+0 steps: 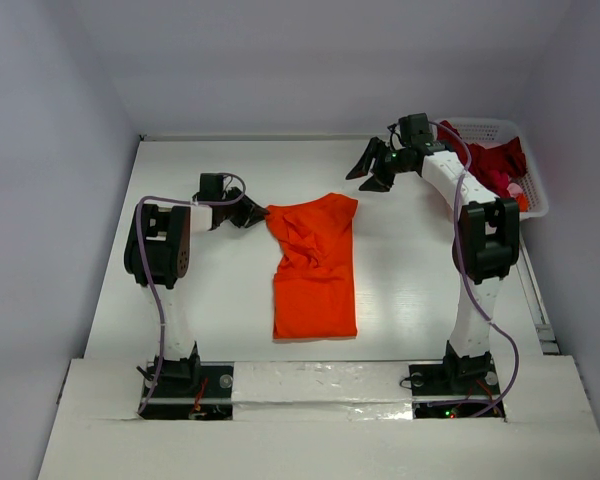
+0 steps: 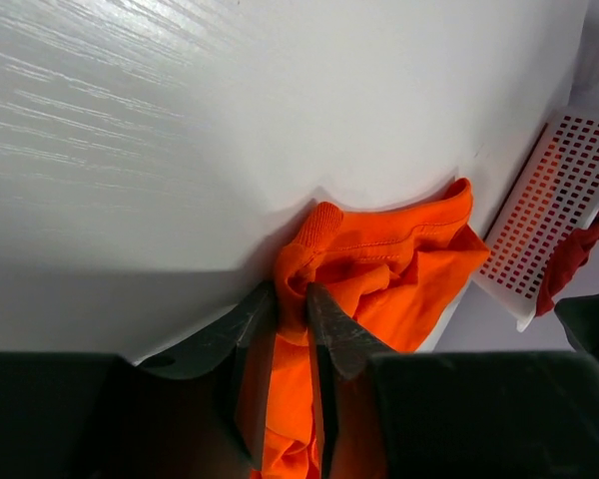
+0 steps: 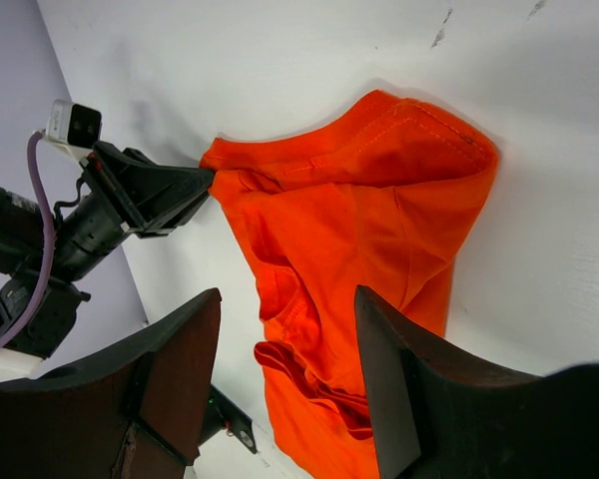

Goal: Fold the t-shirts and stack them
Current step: Fold the tshirt

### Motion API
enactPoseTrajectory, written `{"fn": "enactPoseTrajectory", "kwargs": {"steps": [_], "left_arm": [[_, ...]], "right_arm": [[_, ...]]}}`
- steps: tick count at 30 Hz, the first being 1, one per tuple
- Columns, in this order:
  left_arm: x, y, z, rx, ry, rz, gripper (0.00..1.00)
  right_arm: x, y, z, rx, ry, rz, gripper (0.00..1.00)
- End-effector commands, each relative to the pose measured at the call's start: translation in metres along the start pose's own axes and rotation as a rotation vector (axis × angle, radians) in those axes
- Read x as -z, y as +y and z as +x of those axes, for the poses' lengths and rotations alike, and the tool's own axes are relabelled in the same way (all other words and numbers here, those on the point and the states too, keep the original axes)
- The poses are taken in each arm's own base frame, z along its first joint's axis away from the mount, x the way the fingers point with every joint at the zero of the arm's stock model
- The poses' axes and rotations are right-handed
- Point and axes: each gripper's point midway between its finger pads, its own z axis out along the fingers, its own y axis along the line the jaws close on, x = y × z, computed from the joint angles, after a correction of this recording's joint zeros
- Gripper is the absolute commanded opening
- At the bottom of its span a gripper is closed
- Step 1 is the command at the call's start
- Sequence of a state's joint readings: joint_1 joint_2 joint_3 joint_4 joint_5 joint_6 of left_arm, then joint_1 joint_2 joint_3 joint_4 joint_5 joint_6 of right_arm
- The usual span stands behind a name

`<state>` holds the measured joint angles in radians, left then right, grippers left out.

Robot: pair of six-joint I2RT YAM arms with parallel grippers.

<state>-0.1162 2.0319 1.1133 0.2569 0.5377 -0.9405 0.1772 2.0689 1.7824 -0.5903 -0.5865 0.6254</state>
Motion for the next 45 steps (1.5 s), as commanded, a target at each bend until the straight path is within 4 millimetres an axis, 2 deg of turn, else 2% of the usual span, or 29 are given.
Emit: {"fn": "enactPoseTrajectory", "kwargs": {"steps": [1,8,12,13,19,24,35,40,45], "left_arm": [[-0.005,0.026,0.009,0.016,0.023,-0.102,0.18],[-0.004,0.026,0.009,0.02,0.024,-0.116,0.13],[-0.002,0.024,0.007,0.02,0.025,-0.133,0.02],[-0.001,0.024,0.007,0.024,0.028,-0.14,0.0],[0.0,0.012,0.003,0.003,0.025,-0.147,0.0],[0.0,0.001,0.002,-0.017,0.027,-0.138,0.0],[0.01,-0.006,0.006,-0.033,0.047,-0.176,0.0],[0.014,-0.008,0.006,-0.036,0.046,-0.177,0.0],[0.016,-0.013,0.006,-0.036,0.05,-0.169,0.0]], "right_arm": [[0.022,0.024,-0.01,0.048,-0.058,-0.051,0.61],[0.021,0.022,-0.011,0.045,-0.062,-0.04,0.61],[0.015,0.003,-0.014,0.014,-0.059,0.056,0.6],[0.01,-0.011,-0.013,-0.01,-0.052,0.115,0.6],[0.002,-0.035,-0.013,-0.04,-0.045,0.215,0.6],[-0.016,-0.053,-0.007,-0.07,-0.011,0.233,0.6],[-0.047,-0.064,-0.002,-0.153,0.029,0.216,0.6],[-0.057,-0.055,-0.008,-0.149,0.035,0.194,0.6],[-0.07,-0.047,-0.004,-0.144,0.056,0.159,0.6]]}}
